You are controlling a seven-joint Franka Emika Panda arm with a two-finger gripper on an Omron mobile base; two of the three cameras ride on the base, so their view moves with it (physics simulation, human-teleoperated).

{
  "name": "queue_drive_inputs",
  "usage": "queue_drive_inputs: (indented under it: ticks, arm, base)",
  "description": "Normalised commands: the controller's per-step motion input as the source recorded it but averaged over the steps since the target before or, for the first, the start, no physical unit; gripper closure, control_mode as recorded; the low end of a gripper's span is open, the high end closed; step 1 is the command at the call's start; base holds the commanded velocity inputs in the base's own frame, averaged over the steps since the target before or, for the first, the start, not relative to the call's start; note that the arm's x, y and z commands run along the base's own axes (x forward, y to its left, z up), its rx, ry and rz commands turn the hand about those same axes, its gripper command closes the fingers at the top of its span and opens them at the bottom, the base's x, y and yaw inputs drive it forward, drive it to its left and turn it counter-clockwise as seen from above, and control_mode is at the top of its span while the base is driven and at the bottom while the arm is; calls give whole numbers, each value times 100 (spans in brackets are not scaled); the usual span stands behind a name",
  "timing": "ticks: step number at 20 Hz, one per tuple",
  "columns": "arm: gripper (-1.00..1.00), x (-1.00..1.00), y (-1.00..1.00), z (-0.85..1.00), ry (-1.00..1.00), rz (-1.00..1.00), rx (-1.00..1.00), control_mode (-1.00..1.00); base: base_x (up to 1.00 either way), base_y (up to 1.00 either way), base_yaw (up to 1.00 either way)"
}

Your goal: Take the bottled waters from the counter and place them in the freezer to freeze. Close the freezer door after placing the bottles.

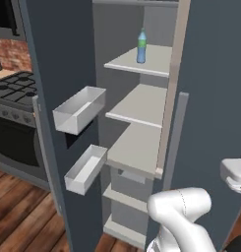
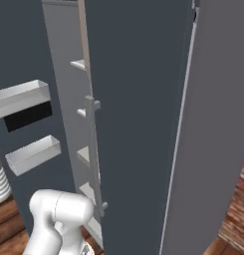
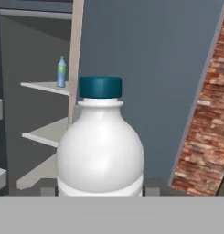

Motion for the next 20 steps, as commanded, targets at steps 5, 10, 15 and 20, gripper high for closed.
queue_drive_inputs:
  ticks: [5, 10, 15, 20]
  arm:
    - [100, 0, 0, 0, 0, 0, 0, 100]
    - [100, 0, 0, 0, 0, 0, 0, 100]
    - [100, 0, 0, 0, 0, 0, 0, 100]
    - [100, 0, 0, 0, 0, 0, 0, 100]
  base:
    - [13, 25, 0]
    - [29, 47, 0]
    - [31, 46, 0]
    - [40, 39, 0]
